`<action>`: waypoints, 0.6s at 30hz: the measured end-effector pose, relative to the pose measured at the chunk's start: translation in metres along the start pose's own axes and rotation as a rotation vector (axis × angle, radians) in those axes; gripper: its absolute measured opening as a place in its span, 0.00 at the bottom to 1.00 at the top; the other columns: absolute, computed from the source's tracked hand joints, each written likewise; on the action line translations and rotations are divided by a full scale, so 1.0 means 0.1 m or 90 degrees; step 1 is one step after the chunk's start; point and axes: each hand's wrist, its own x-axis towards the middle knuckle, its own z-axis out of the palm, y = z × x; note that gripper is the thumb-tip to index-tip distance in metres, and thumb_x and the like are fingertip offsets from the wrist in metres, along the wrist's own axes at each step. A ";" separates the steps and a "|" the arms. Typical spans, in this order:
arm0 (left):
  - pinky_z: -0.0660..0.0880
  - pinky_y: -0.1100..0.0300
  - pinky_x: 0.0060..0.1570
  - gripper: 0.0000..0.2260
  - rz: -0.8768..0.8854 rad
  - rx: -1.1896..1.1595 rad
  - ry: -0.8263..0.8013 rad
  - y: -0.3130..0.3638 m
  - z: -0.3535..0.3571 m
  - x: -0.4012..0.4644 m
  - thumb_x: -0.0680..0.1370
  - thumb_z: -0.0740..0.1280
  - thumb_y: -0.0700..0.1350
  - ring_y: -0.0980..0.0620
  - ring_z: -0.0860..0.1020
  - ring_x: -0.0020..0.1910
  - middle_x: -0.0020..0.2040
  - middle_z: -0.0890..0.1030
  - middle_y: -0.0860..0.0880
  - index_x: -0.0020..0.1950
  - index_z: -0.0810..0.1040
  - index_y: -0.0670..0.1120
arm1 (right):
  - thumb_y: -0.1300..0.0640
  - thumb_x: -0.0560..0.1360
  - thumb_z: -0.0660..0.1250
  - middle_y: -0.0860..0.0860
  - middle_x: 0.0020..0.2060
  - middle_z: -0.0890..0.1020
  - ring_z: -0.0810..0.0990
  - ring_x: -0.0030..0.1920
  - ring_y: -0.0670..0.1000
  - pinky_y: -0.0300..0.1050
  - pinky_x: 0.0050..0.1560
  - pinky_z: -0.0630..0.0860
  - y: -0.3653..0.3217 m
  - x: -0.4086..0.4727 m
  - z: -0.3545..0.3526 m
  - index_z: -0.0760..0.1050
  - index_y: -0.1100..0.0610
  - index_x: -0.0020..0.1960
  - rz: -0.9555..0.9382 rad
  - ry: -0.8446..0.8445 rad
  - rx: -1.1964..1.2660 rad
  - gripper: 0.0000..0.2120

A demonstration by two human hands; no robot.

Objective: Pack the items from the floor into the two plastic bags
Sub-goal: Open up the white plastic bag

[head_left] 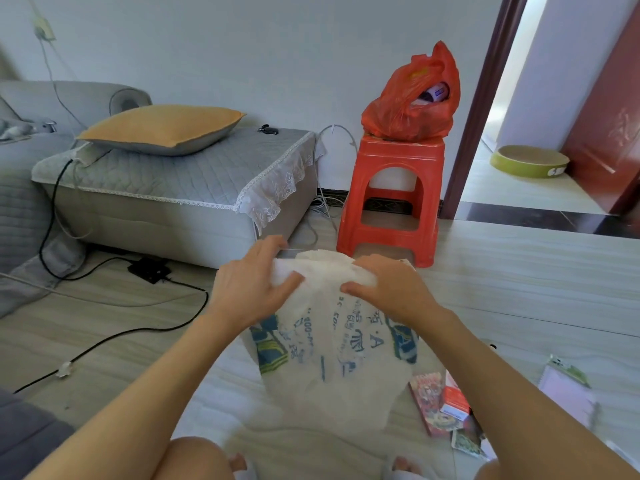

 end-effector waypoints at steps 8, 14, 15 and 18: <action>0.70 0.53 0.46 0.25 0.326 0.085 0.076 0.20 0.15 -0.07 0.71 0.59 0.58 0.45 0.75 0.49 0.53 0.75 0.46 0.64 0.65 0.48 | 0.55 0.76 0.63 0.50 0.31 0.77 0.73 0.33 0.49 0.43 0.37 0.68 0.15 -0.11 -0.12 0.77 0.58 0.35 0.153 0.018 0.287 0.13; 0.73 0.42 0.55 0.33 0.211 0.091 -0.005 0.44 0.50 -0.10 0.65 0.73 0.43 0.42 0.69 0.59 0.62 0.70 0.43 0.67 0.66 0.48 | 0.55 0.75 0.64 0.63 0.41 0.81 0.76 0.40 0.54 0.45 0.41 0.71 0.18 -0.16 -0.21 0.78 0.68 0.50 0.220 -0.001 0.452 0.15; 0.75 0.46 0.51 0.31 0.172 0.034 -0.023 0.40 0.49 -0.05 0.66 0.71 0.36 0.42 0.72 0.56 0.60 0.72 0.43 0.67 0.67 0.48 | 0.55 0.75 0.66 0.63 0.41 0.81 0.77 0.40 0.54 0.45 0.42 0.72 0.19 -0.17 -0.22 0.78 0.68 0.50 0.219 0.012 0.446 0.15; 0.73 0.50 0.41 0.25 0.148 -0.041 -0.127 0.26 0.43 0.03 0.74 0.59 0.30 0.42 0.76 0.45 0.55 0.73 0.44 0.68 0.68 0.48 | 0.51 0.73 0.68 0.56 0.47 0.80 0.78 0.45 0.54 0.45 0.45 0.74 0.35 -0.22 -0.26 0.78 0.62 0.54 0.212 0.024 0.374 0.16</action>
